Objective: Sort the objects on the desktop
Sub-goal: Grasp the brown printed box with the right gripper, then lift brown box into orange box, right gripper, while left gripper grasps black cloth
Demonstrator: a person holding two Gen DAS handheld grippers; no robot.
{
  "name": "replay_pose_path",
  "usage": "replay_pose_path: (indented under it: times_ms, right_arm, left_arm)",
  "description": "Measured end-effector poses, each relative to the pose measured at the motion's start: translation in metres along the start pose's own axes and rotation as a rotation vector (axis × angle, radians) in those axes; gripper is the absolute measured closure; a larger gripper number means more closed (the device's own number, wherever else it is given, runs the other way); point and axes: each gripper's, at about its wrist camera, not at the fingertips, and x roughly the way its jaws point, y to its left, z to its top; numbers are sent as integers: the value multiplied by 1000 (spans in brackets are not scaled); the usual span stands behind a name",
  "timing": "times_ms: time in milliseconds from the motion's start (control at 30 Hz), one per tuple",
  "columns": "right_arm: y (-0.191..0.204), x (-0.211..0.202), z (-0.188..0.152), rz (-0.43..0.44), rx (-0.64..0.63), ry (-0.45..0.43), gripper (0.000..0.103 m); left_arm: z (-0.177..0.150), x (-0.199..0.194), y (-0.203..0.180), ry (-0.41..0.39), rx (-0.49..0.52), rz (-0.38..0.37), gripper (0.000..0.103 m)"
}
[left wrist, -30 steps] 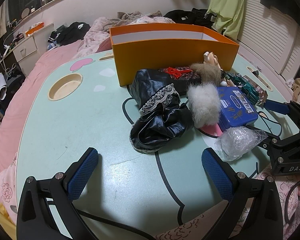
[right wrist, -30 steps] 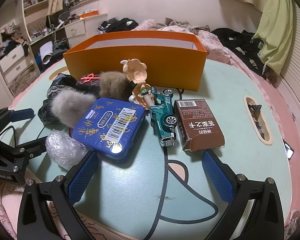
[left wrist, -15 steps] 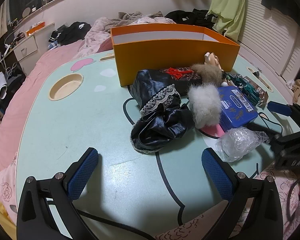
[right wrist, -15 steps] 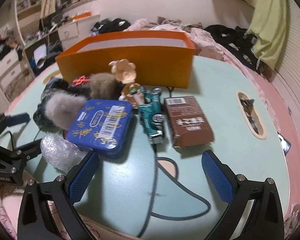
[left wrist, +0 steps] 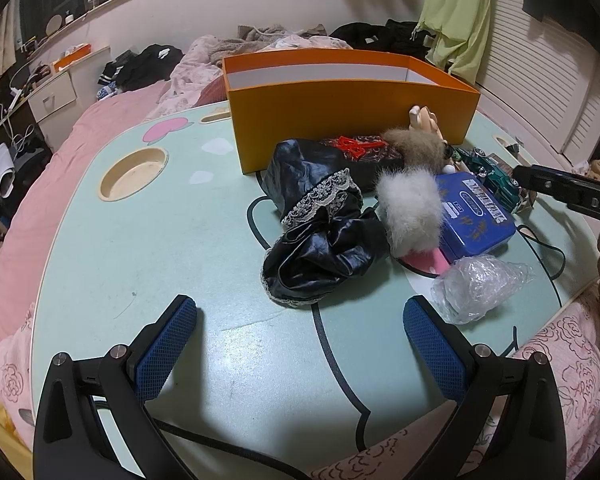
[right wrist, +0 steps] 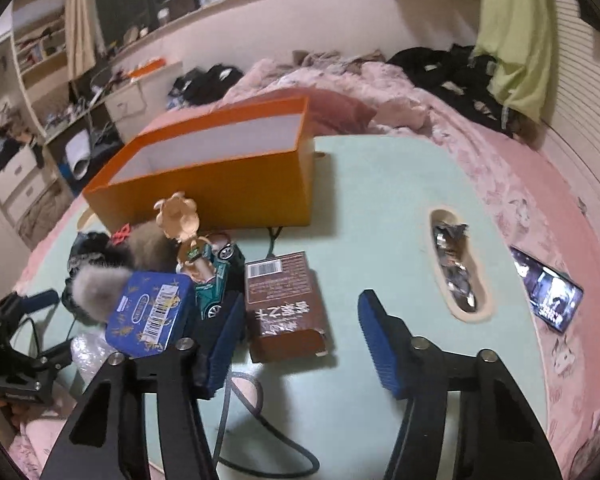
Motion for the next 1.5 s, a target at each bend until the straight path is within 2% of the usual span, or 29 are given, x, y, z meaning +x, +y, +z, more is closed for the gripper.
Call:
replay_pose_path:
  times_ms: [33, 133, 167, 300, 400, 500, 667, 767, 867, 933, 967, 1000, 1100, 1167, 1300, 1367, 1433, 1467, 1500]
  right_arm:
    - [2, 4, 0, 2, -15, 12, 46]
    - [8, 20, 4, -13, -47, 54, 57]
    - [10, 24, 4, -32, -62, 41, 63]
    - [17, 26, -4, -76, -88, -5, 63]
    - [13, 20, -13, -54, -52, -37, 63]
    - [11, 17, -19, -57, -41, -62, 63]
    - [17, 17, -20, -89, -66, -63, 63]
    - [18, 17, -21, -90, -67, -64, 63]
    - [17, 17, -21, -90, -68, -64, 63]
    - [17, 17, -20, -90, -69, -64, 63]
    - [17, 17, -20, -92, -69, -64, 62]
    - [17, 17, -20, -95, -67, -64, 60]
    - [16, 16, -21, -105, -59, -63, 47]
    - [17, 17, -21, -111, -59, -57, 37]
    - [16, 17, -21, -124, -54, -49, 30]
    - [13, 18, -20, -131, -42, -41, 26]
    - [12, 18, -20, -132, -42, -38, 25]
    - [12, 18, -20, -132, -42, -38, 23]
    - [11, 18, -20, -136, -40, -33, 22]
  left_arm:
    - [1, 1, -1, 0, 0, 0, 0]
    - [0, 0, 0, 0, 1, -1, 0]
    - [-1, 0, 0, 0, 1, 0, 0]
    - [-1, -10, 10, -3, -4, 2, 0]
    - [-3, -15, 14, -4, -23, 14, 0]
    - [1, -17, 19, -5, -50, -13, 4]
    - [20, -26, 32, -51, -116, -76, 5]
    - [36, -23, 42, -60, -180, -140, 5]
    - [49, -9, 43, -32, -219, -148, 19]
    - [53, 6, 41, 8, -215, -126, 36]
    - [52, 13, 39, 30, -210, -133, 38]
    - [50, 12, 37, 10, -193, -120, 43]
    - [44, 10, 31, -7, -141, -90, 63]
    - [38, 7, 32, -24, -137, -75, 66]
    - [32, 2, 33, -33, -135, -40, 66]
    - [30, 1, 35, -28, -138, -45, 57]
    - [30, 2, 36, -30, -143, -51, 25]
    - [29, 4, 36, -24, -142, -45, 19]
    - [29, 5, 34, -21, -136, -38, 18]
